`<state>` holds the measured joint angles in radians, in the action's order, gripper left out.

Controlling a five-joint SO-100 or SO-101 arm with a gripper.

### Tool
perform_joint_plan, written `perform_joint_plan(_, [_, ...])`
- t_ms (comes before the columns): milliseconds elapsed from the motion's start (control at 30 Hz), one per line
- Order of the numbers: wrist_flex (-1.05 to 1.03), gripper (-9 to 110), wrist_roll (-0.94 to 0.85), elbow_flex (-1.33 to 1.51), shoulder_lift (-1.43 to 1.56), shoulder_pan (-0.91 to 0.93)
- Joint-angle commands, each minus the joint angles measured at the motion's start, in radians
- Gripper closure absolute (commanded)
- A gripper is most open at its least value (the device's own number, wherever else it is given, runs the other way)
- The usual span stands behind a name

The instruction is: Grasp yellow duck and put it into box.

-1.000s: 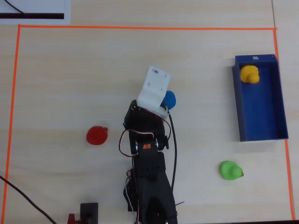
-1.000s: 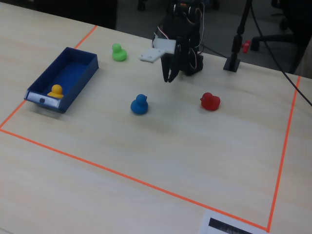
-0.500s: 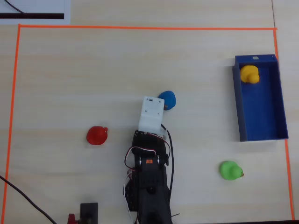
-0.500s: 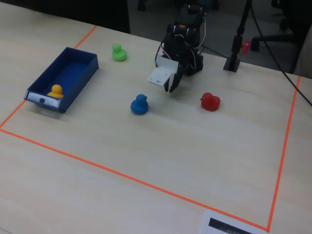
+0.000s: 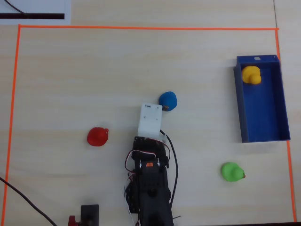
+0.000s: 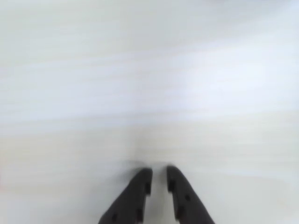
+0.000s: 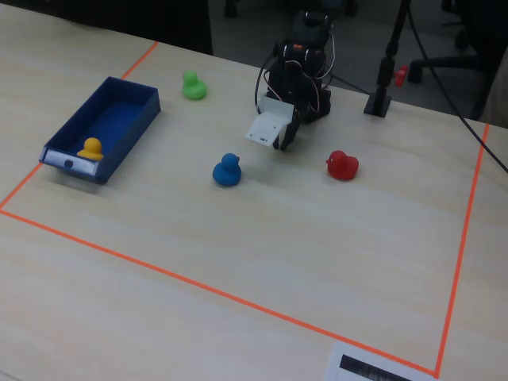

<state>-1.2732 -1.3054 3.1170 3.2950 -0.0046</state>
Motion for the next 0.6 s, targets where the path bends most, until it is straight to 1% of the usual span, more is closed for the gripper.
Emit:
perform_joint_plan(0, [-0.037, 101, 0.008, -0.006, 0.017, -0.009])
perform_joint_plan(133, [-0.037, 101, 0.008, -0.006, 0.017, 0.006])
perform_joint_plan(167, [-0.037, 100, 0.008, -0.006, 0.017, 0.008])
perform_joint_plan(200, [-0.037, 94, 0.008, -0.006, 0.017, 0.008])
perform_joint_plan(233, [-0.037, 92, 0.008, -0.006, 0.017, 0.008])
perform_joint_plan(567, [-0.037, 92, 0.008, -0.006, 0.017, 0.008])
